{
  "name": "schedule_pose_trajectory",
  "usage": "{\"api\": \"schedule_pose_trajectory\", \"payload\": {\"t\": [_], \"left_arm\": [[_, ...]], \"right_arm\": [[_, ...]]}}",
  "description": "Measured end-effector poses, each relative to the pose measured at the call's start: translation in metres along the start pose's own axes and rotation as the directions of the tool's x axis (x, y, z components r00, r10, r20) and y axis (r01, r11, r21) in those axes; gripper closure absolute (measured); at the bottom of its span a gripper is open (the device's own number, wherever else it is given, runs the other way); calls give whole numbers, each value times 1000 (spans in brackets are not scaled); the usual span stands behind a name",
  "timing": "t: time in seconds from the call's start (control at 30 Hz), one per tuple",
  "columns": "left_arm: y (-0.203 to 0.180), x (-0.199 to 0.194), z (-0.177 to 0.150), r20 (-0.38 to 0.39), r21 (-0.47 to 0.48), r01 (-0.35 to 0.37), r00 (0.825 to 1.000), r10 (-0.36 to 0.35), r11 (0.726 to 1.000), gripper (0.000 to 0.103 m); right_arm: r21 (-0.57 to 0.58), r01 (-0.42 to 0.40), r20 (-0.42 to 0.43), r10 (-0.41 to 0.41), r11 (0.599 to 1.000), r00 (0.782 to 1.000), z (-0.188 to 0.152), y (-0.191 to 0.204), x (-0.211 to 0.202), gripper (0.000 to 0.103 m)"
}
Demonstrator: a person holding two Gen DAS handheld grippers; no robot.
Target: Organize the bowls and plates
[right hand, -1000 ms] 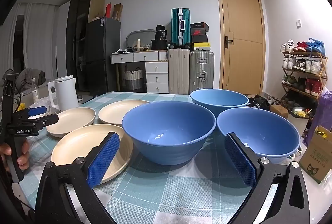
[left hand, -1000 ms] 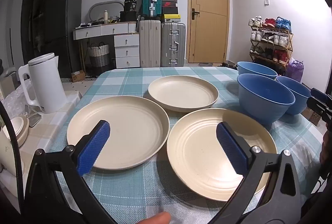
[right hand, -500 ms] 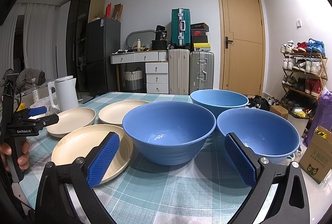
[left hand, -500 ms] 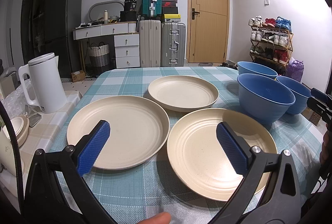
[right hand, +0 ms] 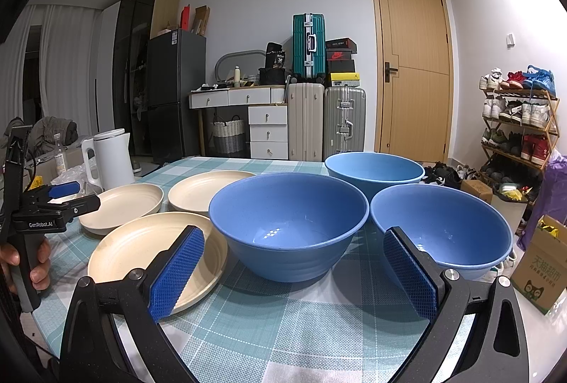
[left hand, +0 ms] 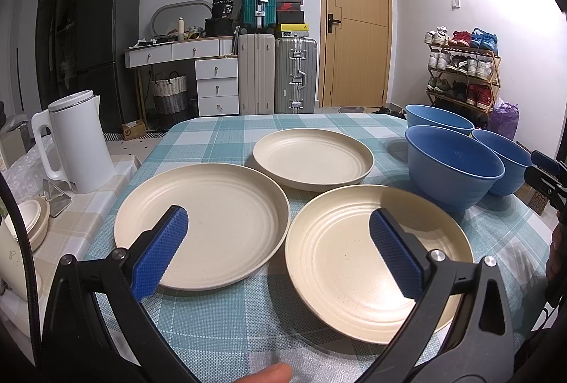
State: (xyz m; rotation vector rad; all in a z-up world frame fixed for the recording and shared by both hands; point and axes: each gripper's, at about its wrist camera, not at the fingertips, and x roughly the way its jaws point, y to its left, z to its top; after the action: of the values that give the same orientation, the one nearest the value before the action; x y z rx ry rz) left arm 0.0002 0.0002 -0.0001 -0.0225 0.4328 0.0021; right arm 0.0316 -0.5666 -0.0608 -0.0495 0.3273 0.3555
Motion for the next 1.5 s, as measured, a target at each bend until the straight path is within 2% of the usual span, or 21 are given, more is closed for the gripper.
{"api": "schedule_pose_trajectory", "payload": {"t": [1.03, 1.5], "left_arm": [[0, 0, 0, 0, 1, -1, 1000, 1, 1000, 1], [0, 0, 0, -2, -2, 1, 1000, -1, 1000, 1]], "right_arm": [[-1, 0, -2, 0, 1000, 1000, 0, 0, 1, 0], [7, 26, -28, -26, 1000, 999, 0, -5, 4, 0]]}}
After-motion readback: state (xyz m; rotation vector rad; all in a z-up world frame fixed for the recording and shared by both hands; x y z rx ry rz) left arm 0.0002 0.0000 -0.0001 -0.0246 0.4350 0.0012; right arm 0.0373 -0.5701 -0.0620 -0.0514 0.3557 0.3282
